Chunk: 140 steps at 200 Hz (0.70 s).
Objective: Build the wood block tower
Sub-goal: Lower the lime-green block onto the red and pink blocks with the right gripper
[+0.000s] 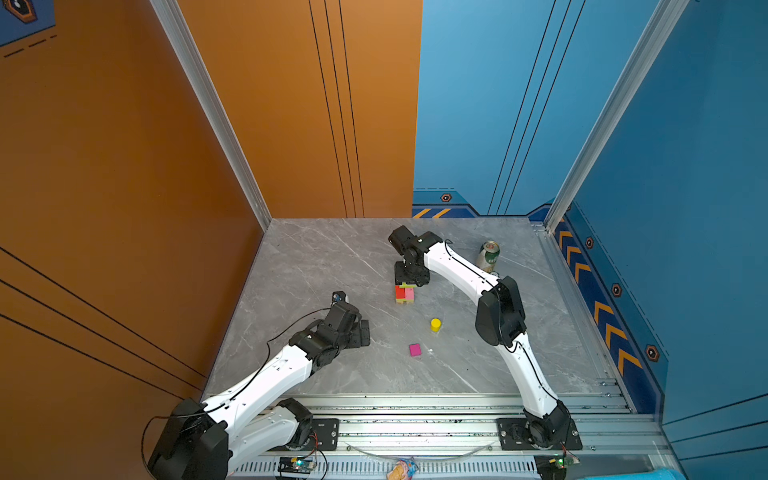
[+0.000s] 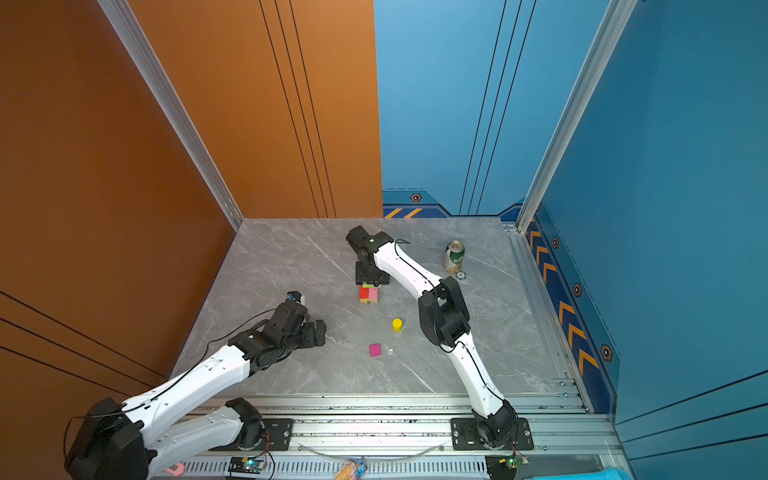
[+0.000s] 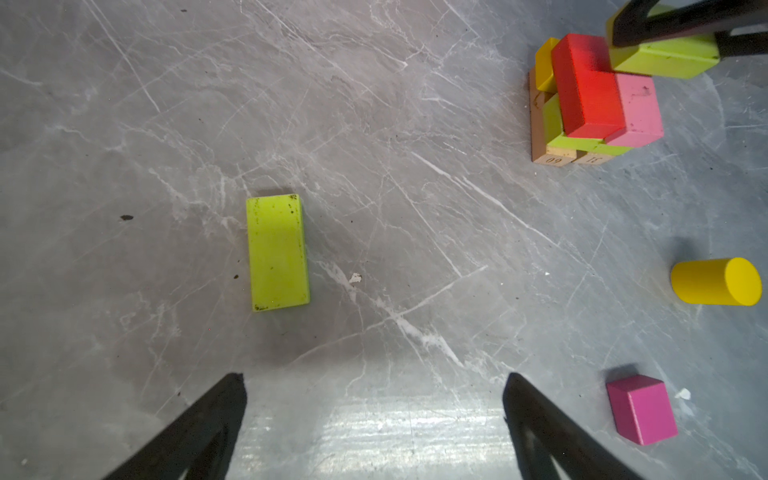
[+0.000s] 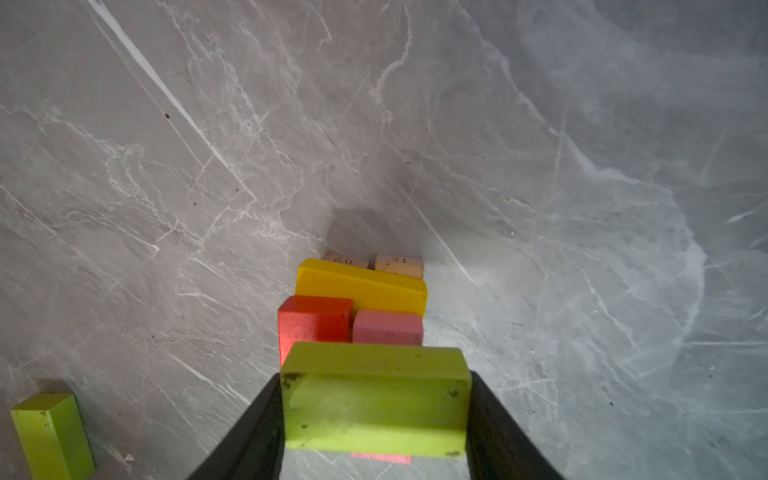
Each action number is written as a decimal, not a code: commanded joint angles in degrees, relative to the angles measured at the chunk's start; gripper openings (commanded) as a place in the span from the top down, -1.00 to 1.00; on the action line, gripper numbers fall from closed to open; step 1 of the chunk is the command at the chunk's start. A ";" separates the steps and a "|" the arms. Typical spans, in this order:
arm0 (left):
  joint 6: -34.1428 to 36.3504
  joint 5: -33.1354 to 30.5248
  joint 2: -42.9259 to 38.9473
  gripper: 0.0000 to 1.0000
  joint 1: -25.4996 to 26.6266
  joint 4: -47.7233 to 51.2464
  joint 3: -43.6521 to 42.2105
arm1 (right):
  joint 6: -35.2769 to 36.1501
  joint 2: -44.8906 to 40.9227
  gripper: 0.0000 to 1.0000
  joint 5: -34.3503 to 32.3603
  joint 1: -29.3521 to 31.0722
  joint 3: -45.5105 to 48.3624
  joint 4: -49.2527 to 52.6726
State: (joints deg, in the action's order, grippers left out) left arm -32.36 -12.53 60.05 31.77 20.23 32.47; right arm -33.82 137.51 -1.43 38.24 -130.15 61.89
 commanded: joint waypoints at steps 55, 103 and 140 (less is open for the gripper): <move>0.62 1.93 -0.37 -0.96 -1.10 -1.38 0.10 | 0.86 2.06 -0.11 1.05 0.24 -3.97 3.69; 0.46 2.10 -0.21 -0.96 -1.43 -1.59 -0.13 | 0.79 2.52 -0.11 1.04 0.52 -4.12 3.77; 0.47 2.35 0.00 -0.96 -1.64 -1.61 -0.12 | 0.70 2.92 -0.11 1.21 0.70 -4.37 3.77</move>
State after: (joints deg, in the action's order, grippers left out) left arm -32.36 -11.42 60.05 31.00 19.07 32.45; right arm -33.82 138.82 -1.08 38.37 -132.73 63.57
